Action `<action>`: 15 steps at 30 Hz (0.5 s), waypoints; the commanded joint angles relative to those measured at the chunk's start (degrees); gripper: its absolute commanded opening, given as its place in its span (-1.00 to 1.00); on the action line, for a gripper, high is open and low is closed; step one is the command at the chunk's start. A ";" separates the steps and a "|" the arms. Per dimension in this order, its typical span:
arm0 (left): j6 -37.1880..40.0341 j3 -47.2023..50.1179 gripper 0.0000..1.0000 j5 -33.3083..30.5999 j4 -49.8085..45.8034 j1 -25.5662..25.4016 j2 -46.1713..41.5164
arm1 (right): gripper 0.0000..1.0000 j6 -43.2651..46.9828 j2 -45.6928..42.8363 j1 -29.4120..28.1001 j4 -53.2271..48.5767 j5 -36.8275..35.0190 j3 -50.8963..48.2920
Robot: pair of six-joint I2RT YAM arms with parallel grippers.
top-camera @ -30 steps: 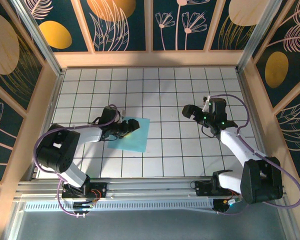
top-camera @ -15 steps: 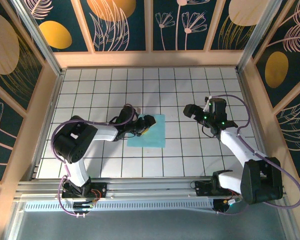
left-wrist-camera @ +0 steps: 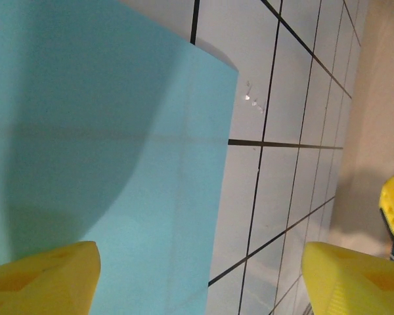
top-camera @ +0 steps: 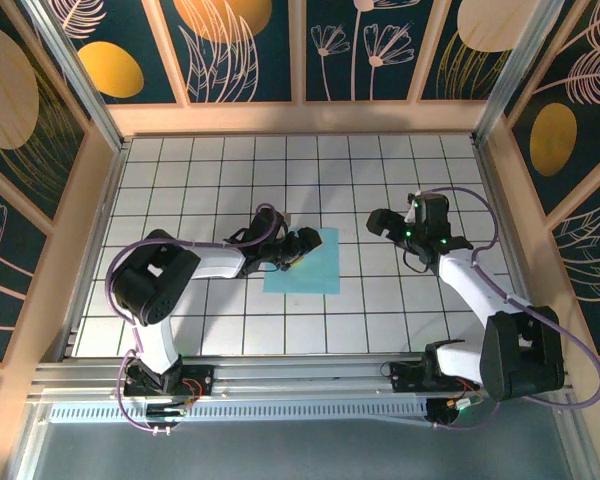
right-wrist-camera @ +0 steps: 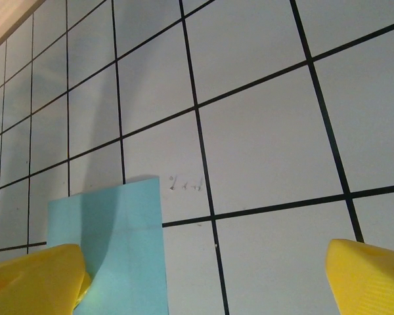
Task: Fold a paper plane with a square sheet of paper (fold left side to right side)
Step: Pick up the square sheet of paper from the center of the table.
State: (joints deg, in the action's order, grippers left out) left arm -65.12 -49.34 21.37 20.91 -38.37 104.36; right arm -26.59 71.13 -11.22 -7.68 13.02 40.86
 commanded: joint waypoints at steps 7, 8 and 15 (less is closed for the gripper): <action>6.47 3.04 0.64 -9.63 -14.28 -0.39 -12.86 | 0.79 6.46 10.54 -8.68 -8.76 -8.79 12.69; 6.57 4.05 0.62 -9.75 -14.78 -0.39 -13.39 | 0.81 6.84 12.12 -10.04 -9.57 -9.80 14.21; 5.99 10.55 0.44 -8.10 -13.99 -0.38 -14.93 | 0.97 8.69 25.79 -18.54 -14.12 -15.14 24.48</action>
State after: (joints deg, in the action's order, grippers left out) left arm -59.35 -40.29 13.13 9.56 -38.39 89.78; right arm -19.79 93.41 -27.66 -17.37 2.28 61.80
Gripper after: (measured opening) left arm 0.727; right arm 0.980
